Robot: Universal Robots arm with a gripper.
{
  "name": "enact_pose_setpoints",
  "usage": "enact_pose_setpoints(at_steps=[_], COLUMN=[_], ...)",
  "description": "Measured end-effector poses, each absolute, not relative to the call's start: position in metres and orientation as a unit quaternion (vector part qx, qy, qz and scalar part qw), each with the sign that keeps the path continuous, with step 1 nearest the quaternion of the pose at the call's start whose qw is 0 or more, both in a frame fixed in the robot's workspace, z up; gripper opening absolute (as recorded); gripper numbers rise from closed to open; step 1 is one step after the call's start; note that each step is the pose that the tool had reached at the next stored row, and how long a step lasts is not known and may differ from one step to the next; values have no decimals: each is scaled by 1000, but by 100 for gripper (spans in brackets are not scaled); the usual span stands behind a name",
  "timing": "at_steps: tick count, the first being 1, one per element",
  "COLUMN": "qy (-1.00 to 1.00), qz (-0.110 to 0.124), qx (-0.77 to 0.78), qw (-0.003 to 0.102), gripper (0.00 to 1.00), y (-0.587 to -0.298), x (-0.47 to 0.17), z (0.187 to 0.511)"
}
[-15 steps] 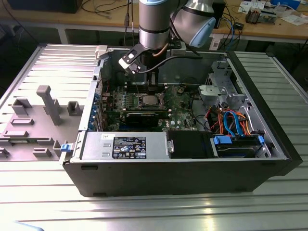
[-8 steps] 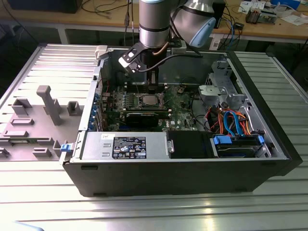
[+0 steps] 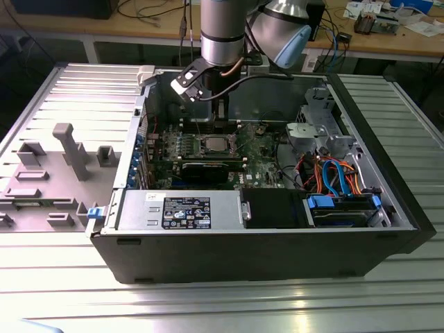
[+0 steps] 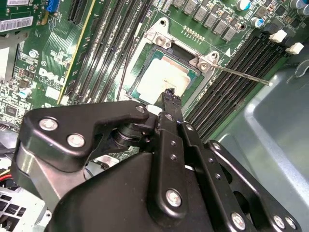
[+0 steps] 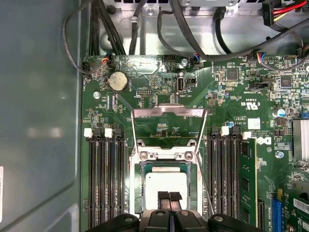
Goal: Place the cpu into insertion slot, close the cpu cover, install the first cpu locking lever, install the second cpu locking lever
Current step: 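Close the cpu cover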
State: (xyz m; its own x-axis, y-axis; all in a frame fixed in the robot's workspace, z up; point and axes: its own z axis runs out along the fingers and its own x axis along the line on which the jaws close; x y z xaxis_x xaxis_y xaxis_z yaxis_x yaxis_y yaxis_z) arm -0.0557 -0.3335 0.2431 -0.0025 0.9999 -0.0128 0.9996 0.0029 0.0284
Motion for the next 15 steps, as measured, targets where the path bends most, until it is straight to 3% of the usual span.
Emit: enact_pose_setpoints(at_steps=[15], qy=[708], qz=[5], qx=[706], qw=[15], gripper=[11], y=[-333], x=[-56], z=[253])
